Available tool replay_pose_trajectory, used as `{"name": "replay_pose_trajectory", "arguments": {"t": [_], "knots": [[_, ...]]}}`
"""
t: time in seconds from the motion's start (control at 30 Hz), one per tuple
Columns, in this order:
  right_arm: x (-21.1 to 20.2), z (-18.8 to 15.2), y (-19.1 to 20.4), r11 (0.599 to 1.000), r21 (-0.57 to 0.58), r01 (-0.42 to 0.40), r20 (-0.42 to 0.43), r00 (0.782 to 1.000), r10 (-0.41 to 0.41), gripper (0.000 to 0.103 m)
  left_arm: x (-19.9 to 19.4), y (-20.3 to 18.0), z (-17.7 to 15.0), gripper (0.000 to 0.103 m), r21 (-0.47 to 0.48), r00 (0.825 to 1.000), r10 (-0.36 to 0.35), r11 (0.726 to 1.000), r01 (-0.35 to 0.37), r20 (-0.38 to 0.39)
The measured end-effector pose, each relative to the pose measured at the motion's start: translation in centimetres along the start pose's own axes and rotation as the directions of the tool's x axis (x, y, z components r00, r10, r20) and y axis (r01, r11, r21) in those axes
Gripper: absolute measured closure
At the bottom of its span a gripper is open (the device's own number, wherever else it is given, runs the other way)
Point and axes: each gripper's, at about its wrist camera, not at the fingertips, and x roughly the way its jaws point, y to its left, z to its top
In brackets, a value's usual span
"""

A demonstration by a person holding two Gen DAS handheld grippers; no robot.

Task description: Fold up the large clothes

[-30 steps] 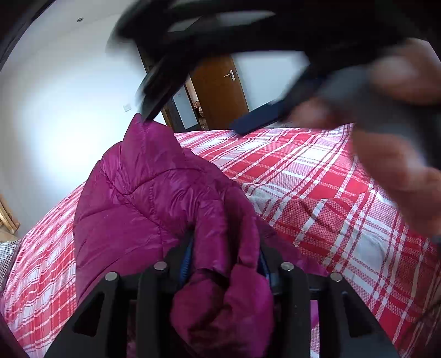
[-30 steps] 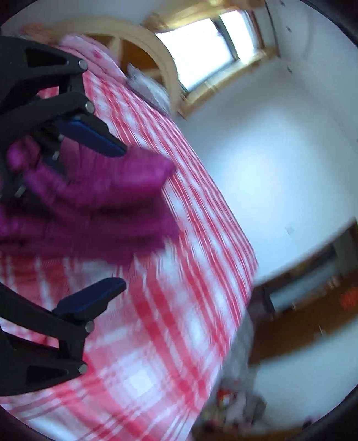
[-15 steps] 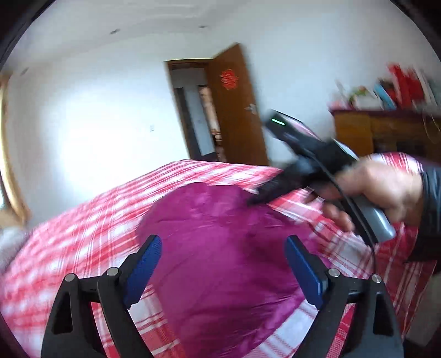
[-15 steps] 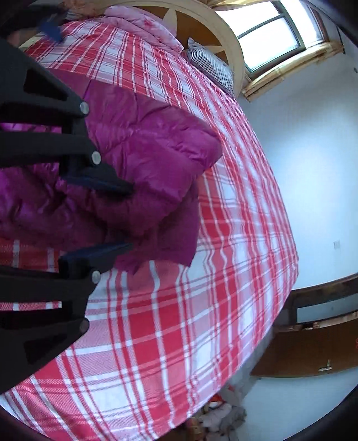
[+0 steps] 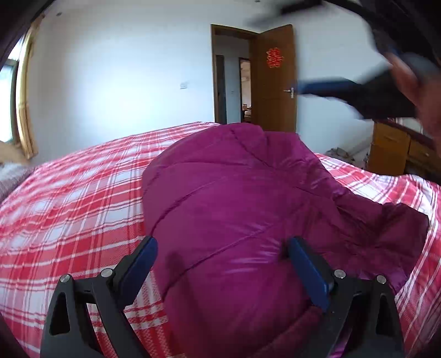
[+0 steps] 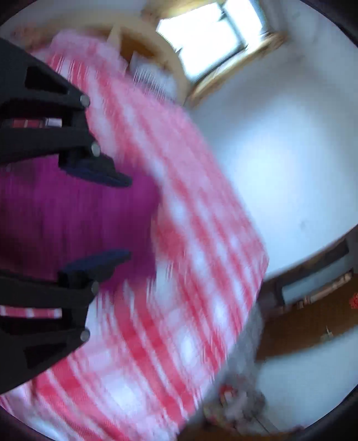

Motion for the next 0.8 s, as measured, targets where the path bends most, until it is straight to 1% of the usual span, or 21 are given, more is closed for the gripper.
{"name": "replay_pose_trajectory", "arguments": {"t": [0.03, 0.07, 0.13, 0.2, 0.27, 0.3, 0.33, 0.4, 0.47, 0.53, 0.57, 0.6, 0.67, 0.7, 0.77, 0.8], "knots": [[0.6, -0.1, 0.6, 0.998, 0.025, -0.066, 0.002, 0.998, 0.066, 0.032, -0.1, 0.1, 0.0, 0.007, -0.003, 1.0, -0.001, 1.0, 0.001, -0.001], [1.9, -0.2, 1.0, 0.988, 0.056, -0.145, 0.001, 0.989, 0.146, 0.031, -0.4, 0.4, 0.0, 0.007, -0.012, 1.0, -0.004, 1.0, 0.004, -0.006], [4.4, -0.6, 0.4, 0.976, 0.103, -0.192, -0.002, 0.981, 0.193, 0.031, -0.8, 0.9, -0.1, 0.007, -0.029, 1.0, -0.007, 1.0, 0.007, -0.01], [6.4, -1.0, -1.3, 0.969, 0.157, -0.189, 0.007, 0.982, 0.19, 0.031, -1.3, 1.8, -0.3, 0.007, -0.047, 1.0, 0.007, 0.999, -0.008, -0.012], [7.2, -1.4, -3.6, 0.964, 0.213, -0.157, 0.028, 0.988, 0.155, 0.031, -1.9, 3.3, -0.2, 0.007, -0.072, 0.999, 0.04, 0.997, -0.041, -0.006], [7.4, -1.6, -5.0, 0.968, 0.22, -0.12, 0.029, 0.993, 0.117, 0.031, -2.1, 4.2, 0.3, 0.007, -0.1, 0.998, 0.066, 0.993, -0.066, 0.0], [7.3, -2.0, -5.2, 0.972, 0.212, -0.097, 0.029, 0.995, 0.093, 0.031, -2.1, 4.9, 1.1, 0.007, -0.132, 0.997, 0.08, 0.988, -0.078, 0.007], [7.0, -2.3, -6.4, 0.986, 0.168, -0.012, 0.035, 0.999, 0.007, 0.032, -1.6, 5.7, 2.9, 0.007, -0.188, 0.993, 0.116, 0.976, -0.113, 0.006], [6.9, -2.6, -7.1, 0.99, 0.135, 0.048, 0.039, 0.998, -0.054, 0.033, -0.1, 5.8, 5.2, 0.007, -0.238, 0.989, 0.146, 0.96, -0.148, -0.028], [7.1, -2.9, -7.5, 0.99, 0.121, 0.079, 0.046, 0.995, -0.085, 0.033, 1.5, 5.6, 7.0, 0.007, -0.264, 0.984, 0.169, 0.948, -0.176, -0.051], [6.9, -2.8, -7.7, 0.989, 0.115, 0.088, 0.048, 0.994, -0.094, 0.033, 2.5, 5.2, 7.8, 0.007, -0.262, 0.981, 0.185, 0.945, -0.195, -0.063], [6.8, -2.8, -7.8, 0.989, 0.1, 0.11, 0.054, 0.992, -0.116, 0.033, 3.5, 4.8, 8.4, 0.007, -0.249, 0.975, 0.218, 0.942, -0.224, -0.052], [6.6, -2.9, -7.7, 0.985, 0.074, 0.158, 0.076, 0.984, -0.164, 0.033, 6.1, 3.9, 9.5, 0.007, -0.218, 0.966, 0.236, 0.943, -0.253, -0.101], [6.6, -3.0, -7.6, 0.979, 0.056, 0.195, 0.081, 0.977, -0.199, 0.033, 7.3, 3.7, 9.5, 0.007, -0.195, 0.961, 0.249, 0.943, -0.268, -0.12], [6.8, -3.1, -7.6, 0.971, 0.022, 0.238, 0.09, 0.967, -0.239, 0.033, 9.7, 2.9, 8.9, 0.007, -0.137, 0.94, 0.286, 0.94, -0.313, -0.188], [6.9, -3.3, -7.7, 0.967, 0.008, 0.253, 0.09, 0.963, -0.253, 0.033, 10.6, 2.8, 8.6, 0.007, -0.117, 0.934, 0.287, 0.941, -0.317, -0.214]]}}
